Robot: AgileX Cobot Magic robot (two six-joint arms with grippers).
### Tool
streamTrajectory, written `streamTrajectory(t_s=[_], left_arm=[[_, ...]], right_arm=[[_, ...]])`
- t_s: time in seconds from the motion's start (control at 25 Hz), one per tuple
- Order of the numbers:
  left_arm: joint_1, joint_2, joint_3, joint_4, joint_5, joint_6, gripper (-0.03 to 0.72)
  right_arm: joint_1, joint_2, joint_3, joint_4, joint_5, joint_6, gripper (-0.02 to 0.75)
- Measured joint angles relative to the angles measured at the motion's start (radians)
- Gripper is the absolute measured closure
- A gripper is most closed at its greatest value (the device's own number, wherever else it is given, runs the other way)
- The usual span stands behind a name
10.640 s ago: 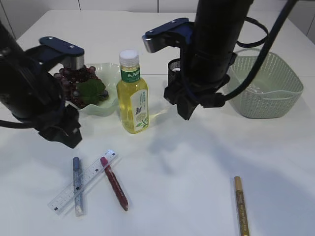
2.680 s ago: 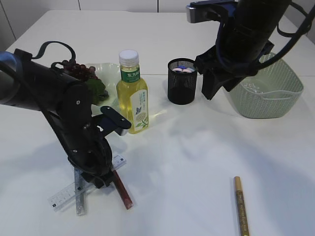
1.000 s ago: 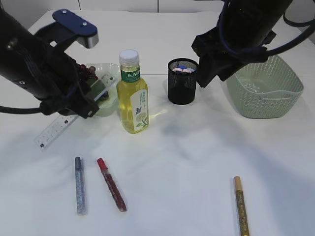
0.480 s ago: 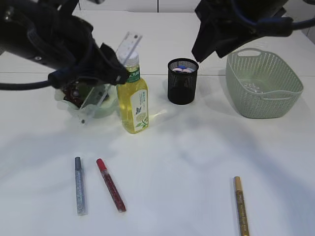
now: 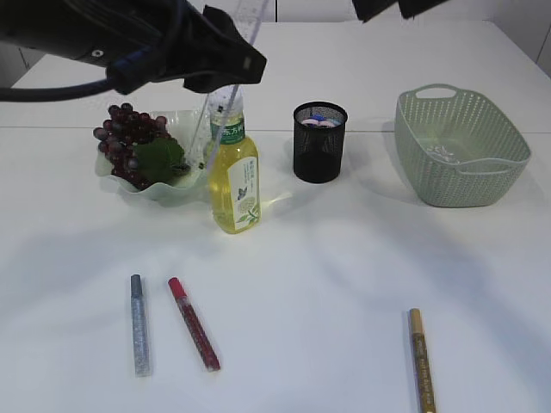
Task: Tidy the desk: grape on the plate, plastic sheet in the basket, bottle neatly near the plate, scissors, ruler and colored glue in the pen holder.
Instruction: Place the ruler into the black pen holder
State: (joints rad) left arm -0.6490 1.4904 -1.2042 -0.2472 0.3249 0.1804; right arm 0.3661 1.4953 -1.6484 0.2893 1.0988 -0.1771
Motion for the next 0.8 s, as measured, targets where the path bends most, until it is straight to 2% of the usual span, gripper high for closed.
streamTrajectory(t_s=[0.28, 0.8], left_arm=[[0.0, 0.006, 0.0, -0.072, -0.076, 0.0, 0.42], [-0.056, 0.04, 0.0, -0.102, -0.199, 0.0, 0.421]], right_arm=[[-0.001, -0.026, 0.001, 0.117, -0.082, 0.015, 0.32], [-0.001, -0.026, 0.006, 0.26, -0.241, 0.093, 0.32]])
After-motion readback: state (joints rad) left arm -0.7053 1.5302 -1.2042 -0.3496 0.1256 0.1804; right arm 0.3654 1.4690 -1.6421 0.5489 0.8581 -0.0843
